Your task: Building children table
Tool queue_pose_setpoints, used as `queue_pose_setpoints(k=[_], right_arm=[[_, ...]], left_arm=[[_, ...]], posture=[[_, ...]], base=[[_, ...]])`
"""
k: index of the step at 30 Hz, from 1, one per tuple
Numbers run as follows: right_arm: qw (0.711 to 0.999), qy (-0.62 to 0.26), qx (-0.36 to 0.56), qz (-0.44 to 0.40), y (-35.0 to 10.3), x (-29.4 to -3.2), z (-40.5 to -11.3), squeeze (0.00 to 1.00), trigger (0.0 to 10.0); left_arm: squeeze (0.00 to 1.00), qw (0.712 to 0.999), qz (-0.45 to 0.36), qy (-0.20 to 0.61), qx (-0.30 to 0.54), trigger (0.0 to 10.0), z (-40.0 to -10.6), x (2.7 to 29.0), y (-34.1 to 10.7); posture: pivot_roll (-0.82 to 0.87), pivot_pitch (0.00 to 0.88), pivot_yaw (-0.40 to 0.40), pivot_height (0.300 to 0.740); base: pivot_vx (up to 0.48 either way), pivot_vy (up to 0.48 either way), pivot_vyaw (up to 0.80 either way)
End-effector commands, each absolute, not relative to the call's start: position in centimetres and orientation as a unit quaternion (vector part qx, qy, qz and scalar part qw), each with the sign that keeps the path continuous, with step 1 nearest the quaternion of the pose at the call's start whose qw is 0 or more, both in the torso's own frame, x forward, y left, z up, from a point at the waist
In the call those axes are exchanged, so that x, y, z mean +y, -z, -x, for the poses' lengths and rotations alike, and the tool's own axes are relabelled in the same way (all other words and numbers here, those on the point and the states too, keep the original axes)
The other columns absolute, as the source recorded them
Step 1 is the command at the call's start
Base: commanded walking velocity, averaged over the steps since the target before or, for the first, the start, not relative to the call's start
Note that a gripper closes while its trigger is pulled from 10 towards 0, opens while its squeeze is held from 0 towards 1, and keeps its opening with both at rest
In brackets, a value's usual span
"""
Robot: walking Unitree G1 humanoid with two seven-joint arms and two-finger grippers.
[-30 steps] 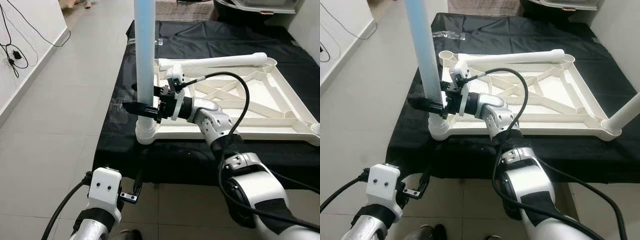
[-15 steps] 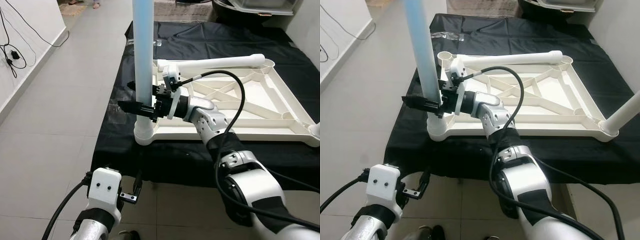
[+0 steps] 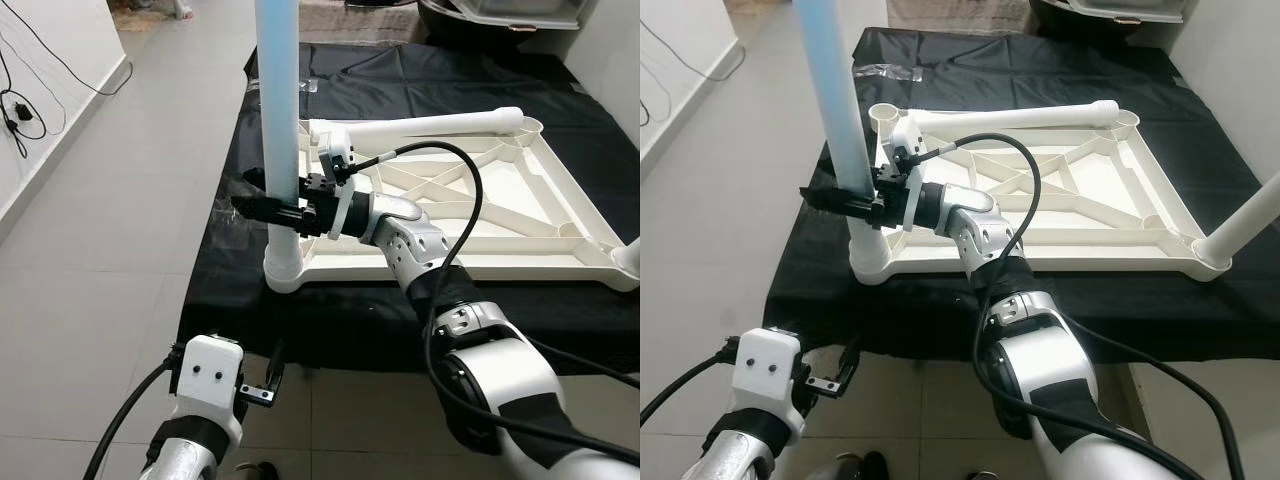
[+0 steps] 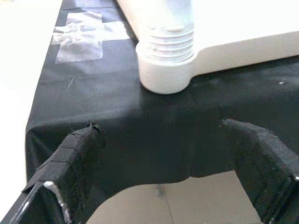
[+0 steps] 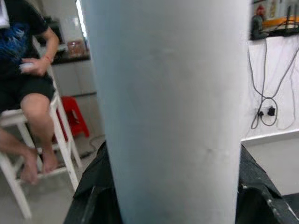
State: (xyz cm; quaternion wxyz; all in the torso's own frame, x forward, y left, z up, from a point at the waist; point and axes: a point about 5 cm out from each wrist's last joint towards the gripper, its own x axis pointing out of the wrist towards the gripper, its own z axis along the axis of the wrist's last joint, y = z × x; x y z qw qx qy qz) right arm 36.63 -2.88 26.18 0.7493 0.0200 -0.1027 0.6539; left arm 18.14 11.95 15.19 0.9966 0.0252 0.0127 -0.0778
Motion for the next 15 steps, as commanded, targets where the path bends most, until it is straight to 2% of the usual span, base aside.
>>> queue_pose_setpoints(k=[1, 9, 12, 14, 15], right_arm=[[0.742, -0.665, -0.086, -0.029, -25.5, -1.9, -36.3, 0.0, 0.0], [0.753, -0.652, -0.081, -0.024, -25.0, -1.8, -36.3, 0.0, 0.0], [0.769, -0.633, -0.084, -0.025, -24.7, -2.1, -36.5, 0.0, 0.0], [0.789, -0.607, -0.087, -0.026, -24.1, -3.2, -36.6, 0.0, 0.0], [0.789, -0.607, -0.087, -0.026, -24.1, -3.2, -36.6, 0.0, 0.0]], left_arm=[[0.0, 0.997, -0.029, 0.074, 0.02, 10.0, -18.0, 12.0, -14.8], [0.0, 0.997, -0.031, 0.072, 0.02, 10.0, -18.0, 12.1, -14.8], [0.0, 0.997, -0.031, 0.072, 0.019, 10.0, -18.1, 12.2, -14.9], [0.0, 0.997, -0.035, 0.071, 0.018, 10.0, -18.2, 12.4, -14.9], [0.0, 0.997, -0.035, 0.071, 0.018, 10.0, -18.2, 12.4, -14.9]], posture=[[0.1, 0.158, -0.058, 0.74], [0.1, 0.16, -0.062, 0.74], [0.1, 0.16, -0.062, 0.74], [0.1, 0.162, -0.058, 0.74], [0.1, 0.162, -0.058, 0.74]], base=[[0.0, 0.0, 0.0], [0.0, 0.0, 0.0], [0.0, 0.0, 0.0], [0.0, 0.0, 0.0], [0.0, 0.0, 0.0]])
